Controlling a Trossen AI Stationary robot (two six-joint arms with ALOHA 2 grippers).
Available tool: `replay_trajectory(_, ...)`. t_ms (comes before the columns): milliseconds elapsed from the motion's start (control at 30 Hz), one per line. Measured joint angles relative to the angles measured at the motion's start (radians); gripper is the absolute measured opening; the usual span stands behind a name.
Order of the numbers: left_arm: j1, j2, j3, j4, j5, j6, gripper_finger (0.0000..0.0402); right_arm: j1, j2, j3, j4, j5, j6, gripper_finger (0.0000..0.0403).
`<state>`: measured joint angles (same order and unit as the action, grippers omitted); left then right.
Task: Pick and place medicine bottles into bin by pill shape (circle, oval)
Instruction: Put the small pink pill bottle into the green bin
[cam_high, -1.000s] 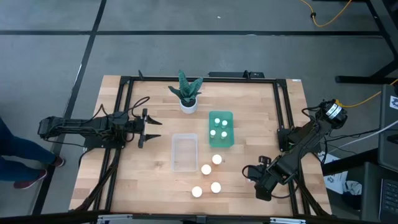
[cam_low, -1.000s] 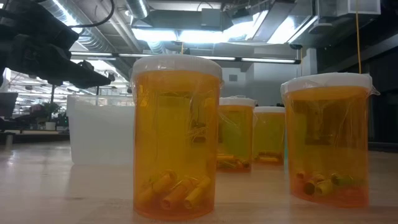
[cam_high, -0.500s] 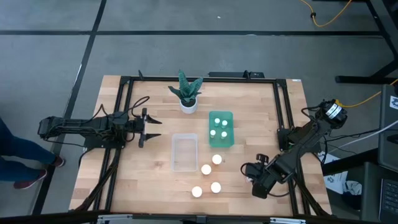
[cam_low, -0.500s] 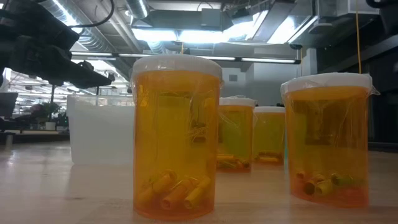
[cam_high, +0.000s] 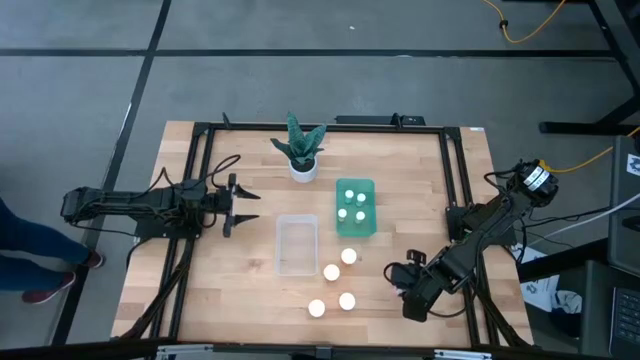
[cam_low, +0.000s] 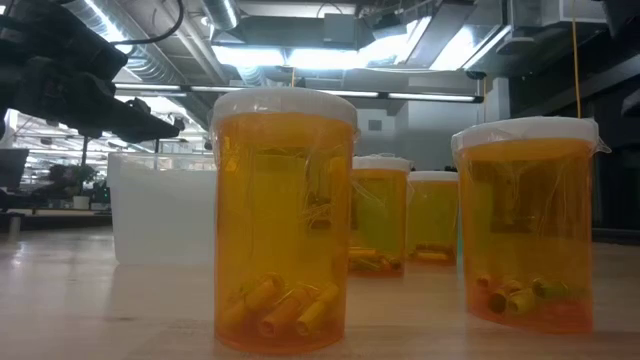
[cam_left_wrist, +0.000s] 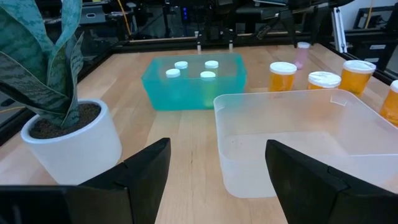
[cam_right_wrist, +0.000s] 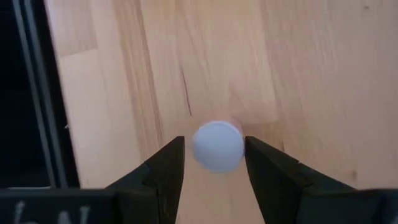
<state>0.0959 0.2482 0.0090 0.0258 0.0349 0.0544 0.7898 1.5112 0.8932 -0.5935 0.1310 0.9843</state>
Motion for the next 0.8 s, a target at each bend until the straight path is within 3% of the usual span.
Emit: replay_trajectory(800, 0.0, 0.0, 0.0, 0.0, 0.0, 0.0, 0.0254, -0.03, 0.067, 0.0, 0.001, -0.02, -0.024, 0.0168)
